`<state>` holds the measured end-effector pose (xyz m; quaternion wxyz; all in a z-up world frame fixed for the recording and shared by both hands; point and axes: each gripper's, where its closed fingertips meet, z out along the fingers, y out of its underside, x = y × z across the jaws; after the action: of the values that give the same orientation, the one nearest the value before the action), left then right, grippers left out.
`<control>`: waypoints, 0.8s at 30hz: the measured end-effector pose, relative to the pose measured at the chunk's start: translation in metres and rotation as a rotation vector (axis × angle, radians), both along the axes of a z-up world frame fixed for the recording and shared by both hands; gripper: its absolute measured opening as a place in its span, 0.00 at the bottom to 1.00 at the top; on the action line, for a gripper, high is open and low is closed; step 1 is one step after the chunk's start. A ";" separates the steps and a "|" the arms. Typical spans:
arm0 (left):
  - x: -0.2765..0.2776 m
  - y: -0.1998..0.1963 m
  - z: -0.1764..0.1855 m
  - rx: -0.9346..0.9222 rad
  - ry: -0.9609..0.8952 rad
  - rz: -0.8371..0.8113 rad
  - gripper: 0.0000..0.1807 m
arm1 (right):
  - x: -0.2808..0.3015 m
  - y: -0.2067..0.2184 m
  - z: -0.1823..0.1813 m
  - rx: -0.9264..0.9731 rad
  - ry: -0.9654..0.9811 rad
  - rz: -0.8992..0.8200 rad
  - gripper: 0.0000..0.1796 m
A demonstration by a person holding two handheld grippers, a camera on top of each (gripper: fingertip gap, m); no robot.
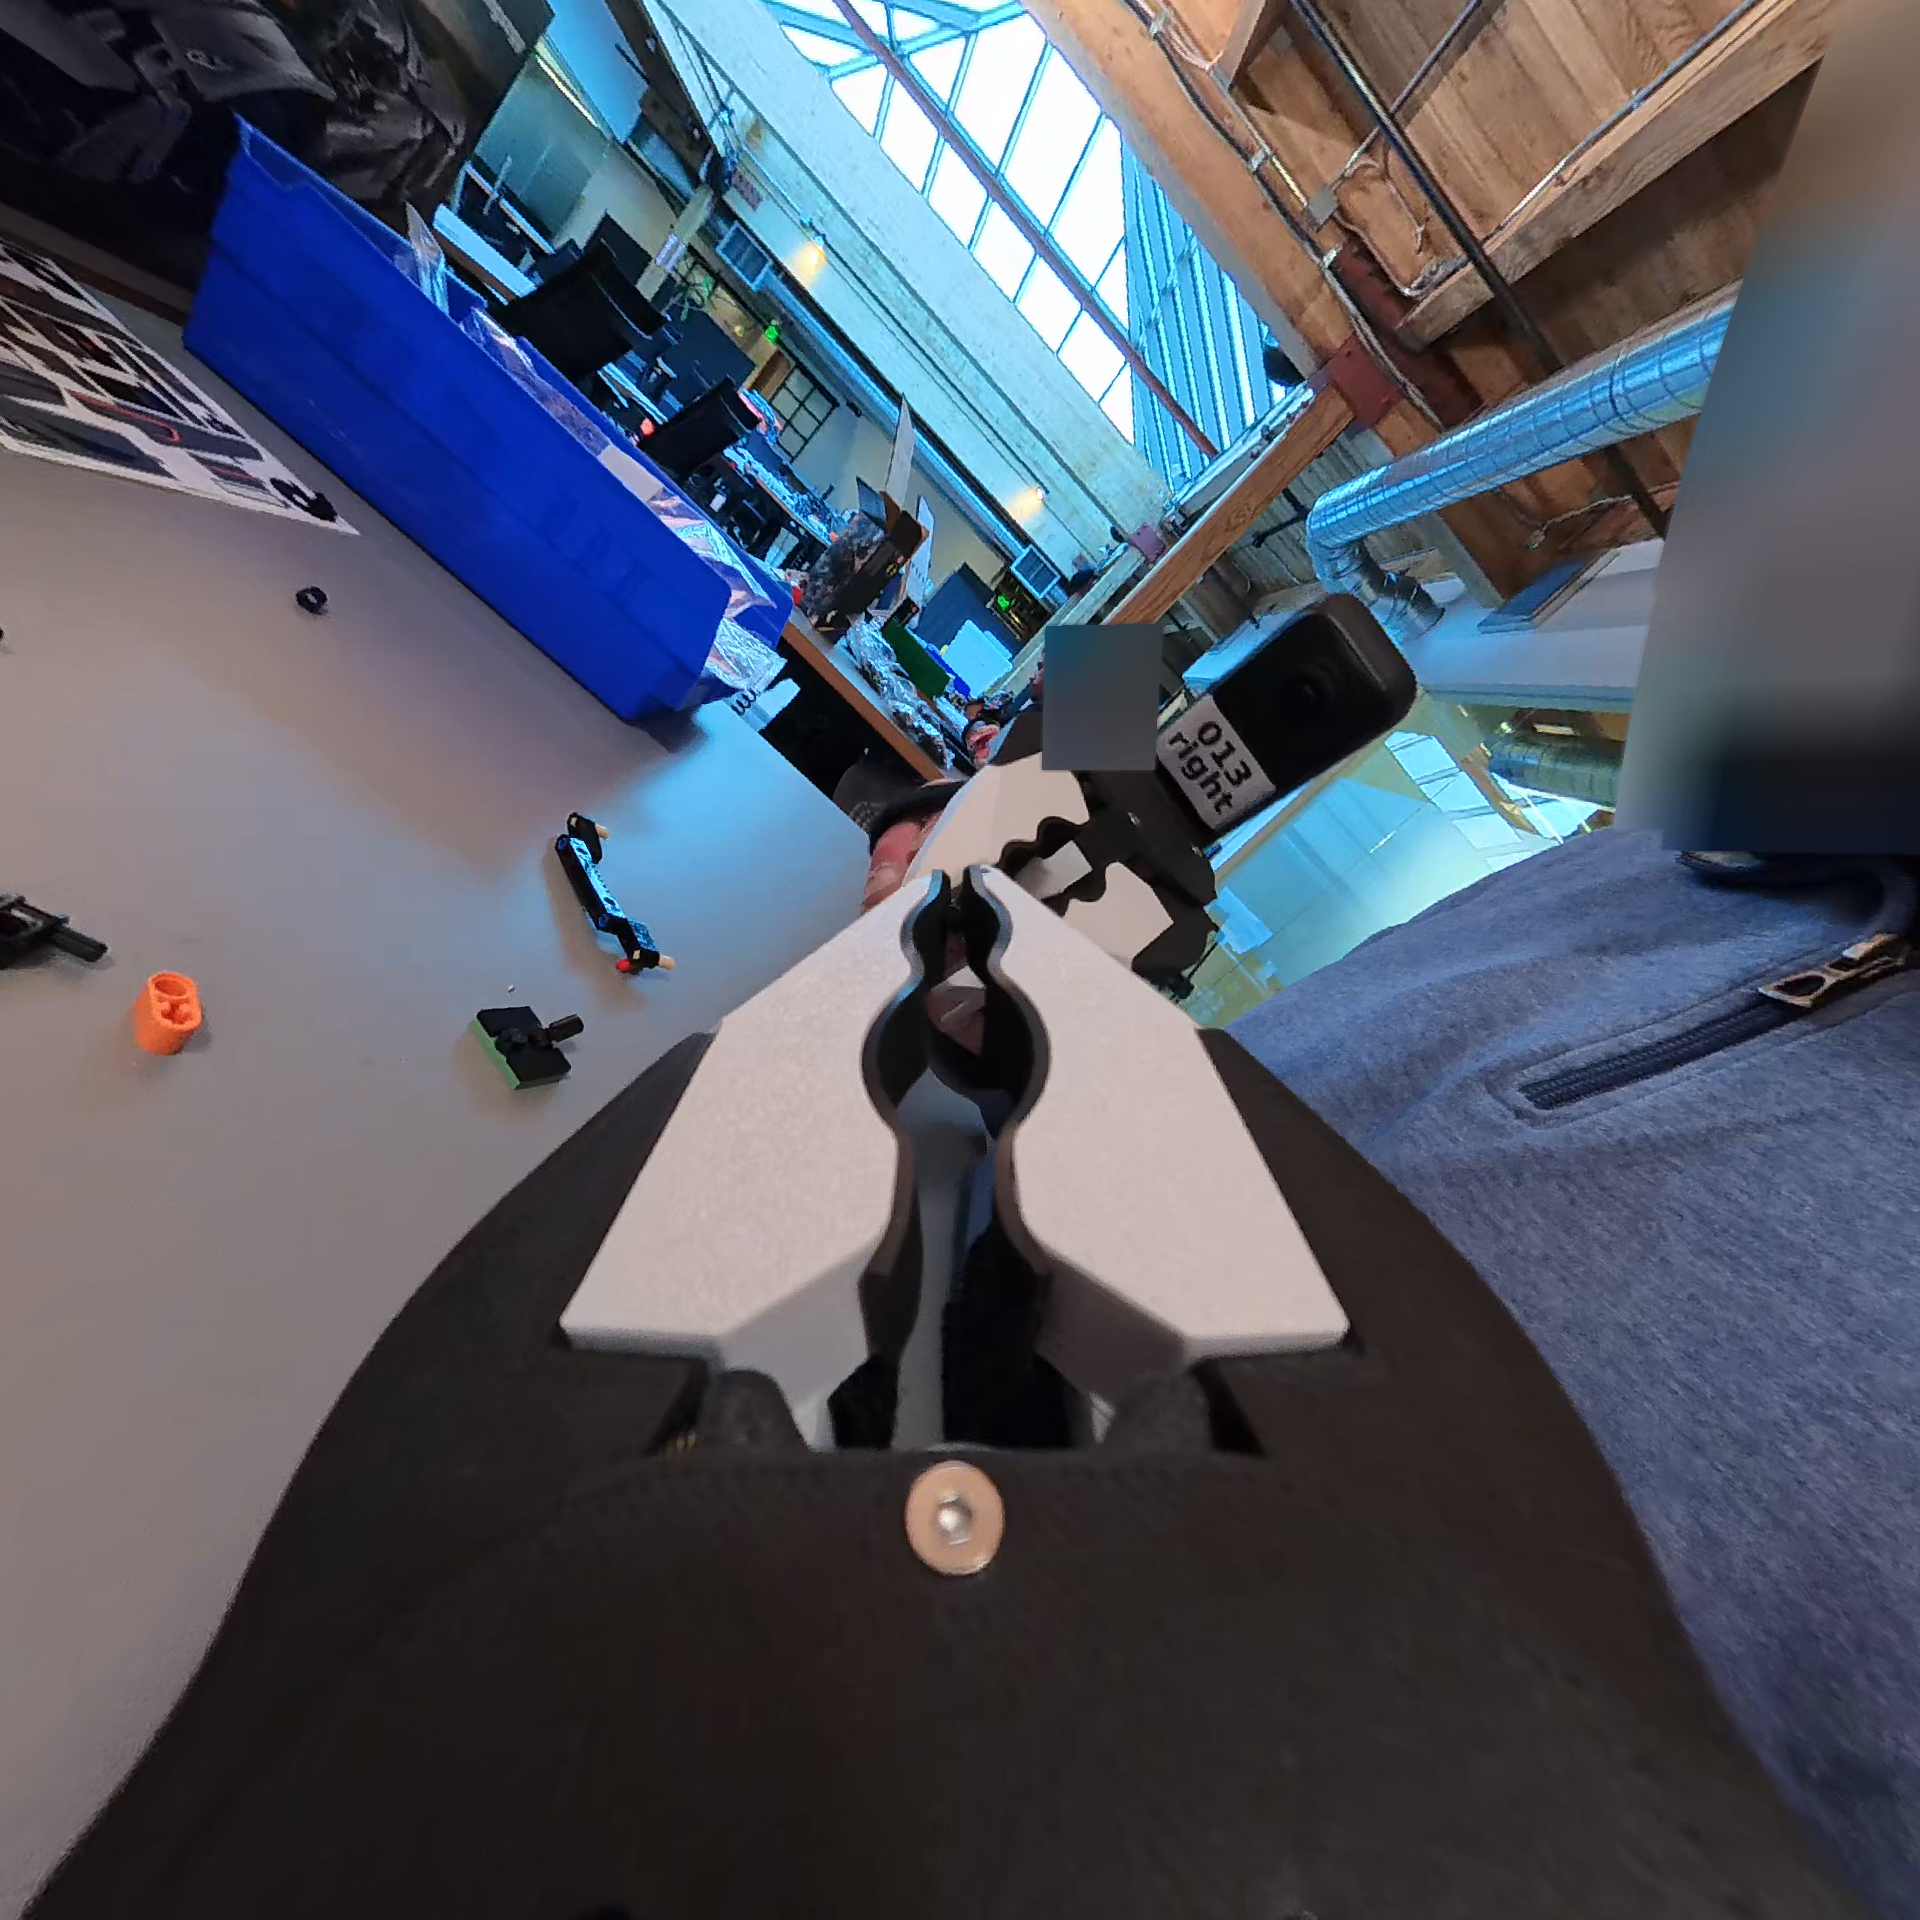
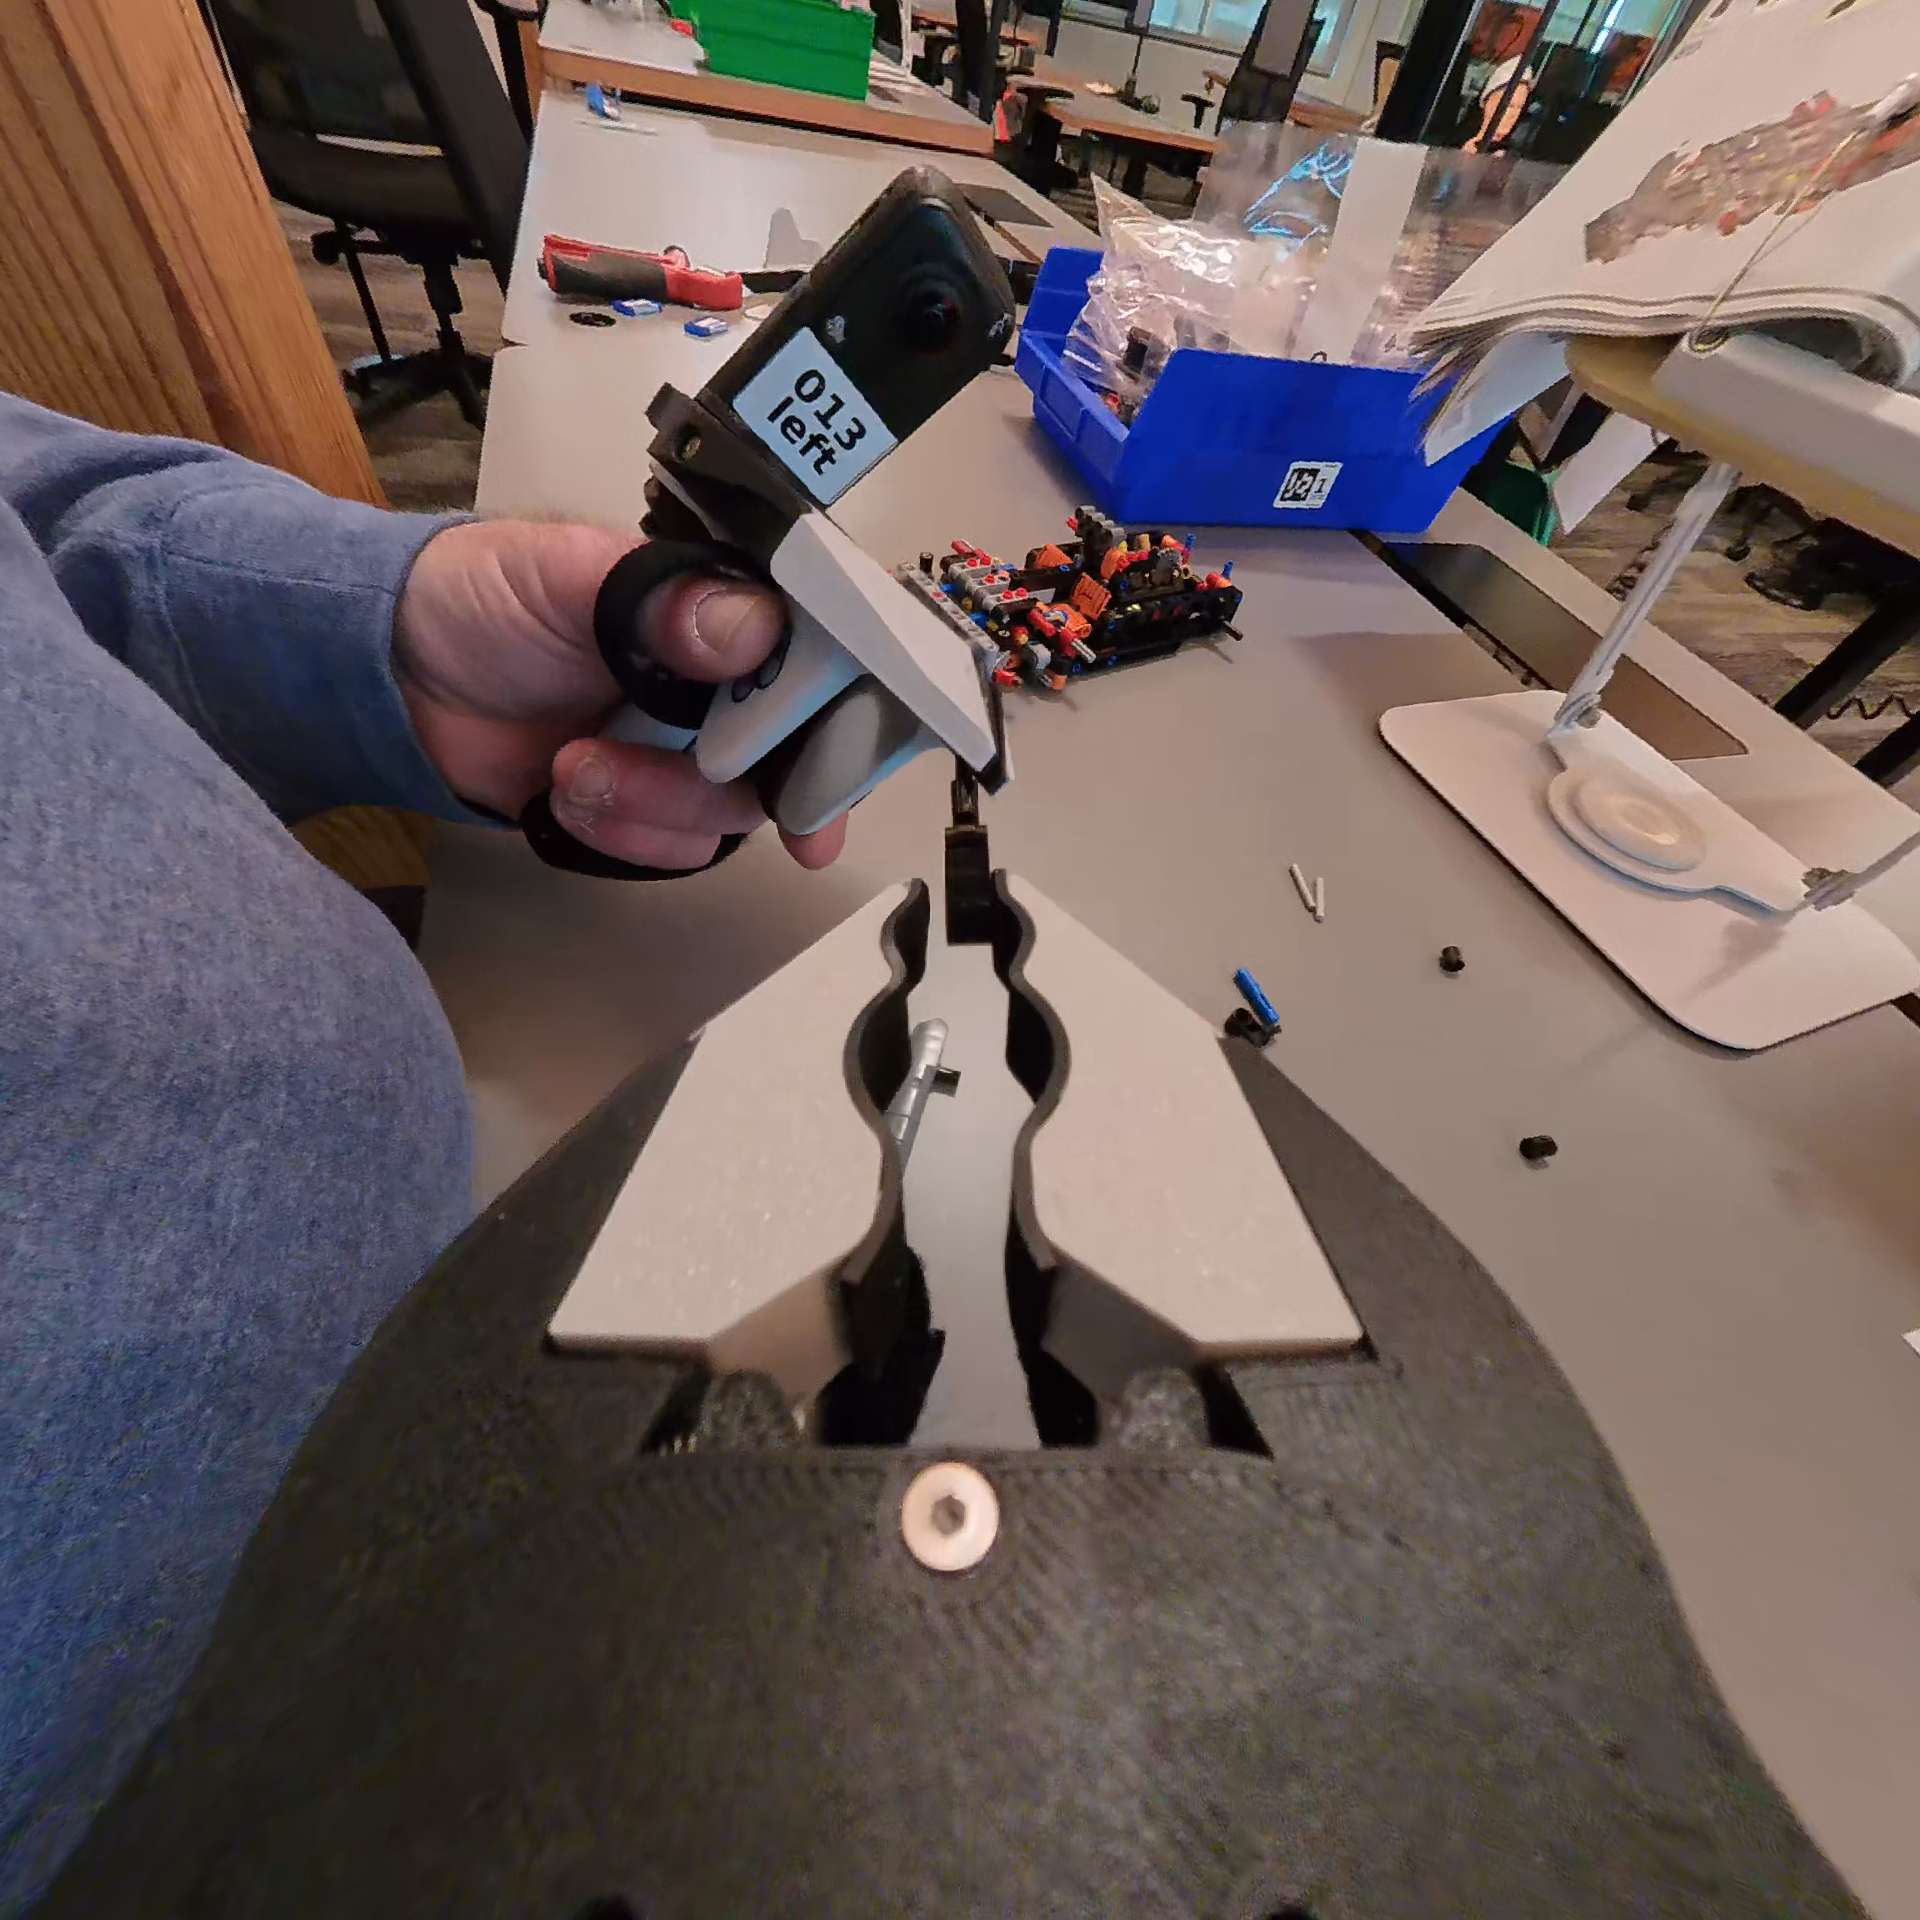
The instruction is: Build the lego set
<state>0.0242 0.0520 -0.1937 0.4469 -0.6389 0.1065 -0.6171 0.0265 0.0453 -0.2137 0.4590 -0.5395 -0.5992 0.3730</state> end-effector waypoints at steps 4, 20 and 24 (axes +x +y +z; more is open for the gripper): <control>-0.006 0.006 0.002 -0.005 -0.011 0.040 0.00 | 0.004 0.010 0.003 0.017 -0.010 -0.051 0.10; 0.009 -0.008 -0.005 -0.035 0.031 0.016 0.00 | 0.004 -0.011 0.001 0.096 -0.066 -0.025 0.10; 0.016 -0.019 -0.015 -0.079 0.000 -0.001 0.00 | 0.009 -0.021 -0.010 0.055 -0.100 -0.027 0.04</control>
<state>0.0404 0.0331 -0.2083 0.4210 -0.6560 0.0826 -0.6209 0.0358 0.0243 -0.2236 0.4482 -0.5526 -0.6242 0.3228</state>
